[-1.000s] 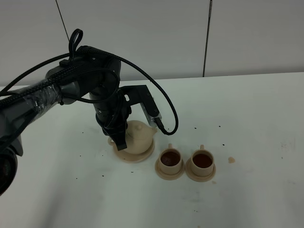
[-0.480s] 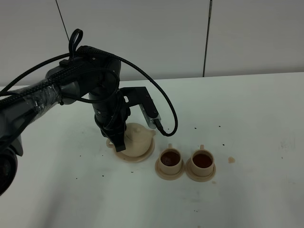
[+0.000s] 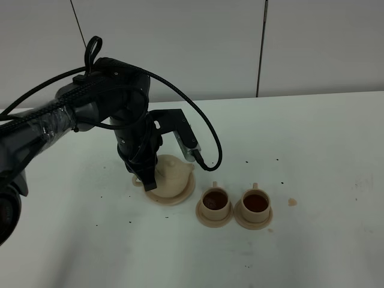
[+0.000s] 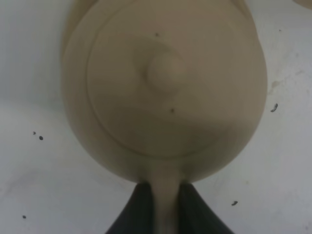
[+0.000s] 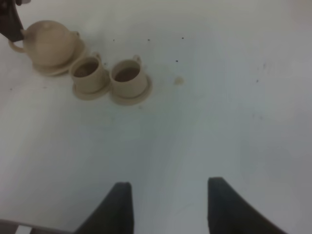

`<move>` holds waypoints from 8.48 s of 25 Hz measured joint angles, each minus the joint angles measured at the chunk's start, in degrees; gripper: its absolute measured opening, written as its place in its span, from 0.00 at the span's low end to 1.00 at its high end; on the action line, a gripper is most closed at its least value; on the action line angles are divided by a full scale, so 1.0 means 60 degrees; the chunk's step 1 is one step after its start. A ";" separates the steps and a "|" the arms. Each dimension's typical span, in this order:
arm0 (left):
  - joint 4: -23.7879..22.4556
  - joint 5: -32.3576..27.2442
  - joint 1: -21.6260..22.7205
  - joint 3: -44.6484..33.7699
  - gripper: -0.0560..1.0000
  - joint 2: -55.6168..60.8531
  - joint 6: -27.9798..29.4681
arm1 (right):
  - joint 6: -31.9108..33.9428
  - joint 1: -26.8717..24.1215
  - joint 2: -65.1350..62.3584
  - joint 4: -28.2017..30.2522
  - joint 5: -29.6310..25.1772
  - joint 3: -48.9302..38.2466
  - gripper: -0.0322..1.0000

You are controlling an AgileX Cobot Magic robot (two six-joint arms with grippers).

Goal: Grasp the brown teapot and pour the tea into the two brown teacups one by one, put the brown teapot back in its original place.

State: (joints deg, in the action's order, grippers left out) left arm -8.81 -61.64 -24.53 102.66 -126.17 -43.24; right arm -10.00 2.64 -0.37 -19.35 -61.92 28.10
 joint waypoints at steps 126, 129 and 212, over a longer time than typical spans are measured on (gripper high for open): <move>-0.1719 -0.0342 -0.0457 -0.7638 0.49 1.5192 0.6409 | 0.0000 0.0000 0.0000 -0.0009 0.0000 0.0000 0.37; -0.1726 -0.0266 -0.0457 -0.8331 0.49 1.5841 0.6766 | 0.0000 0.0000 0.0000 -0.0009 0.0000 0.0000 0.37; 0.0215 0.0313 0.4928 -1.2285 0.44 2.1097 0.7731 | 0.0000 0.0000 0.0000 -0.0009 0.0000 0.0000 0.37</move>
State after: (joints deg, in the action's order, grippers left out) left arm -7.53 -59.76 5.04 28.95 0.41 3.15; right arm -10.00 2.64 -0.37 -19.40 -61.92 28.10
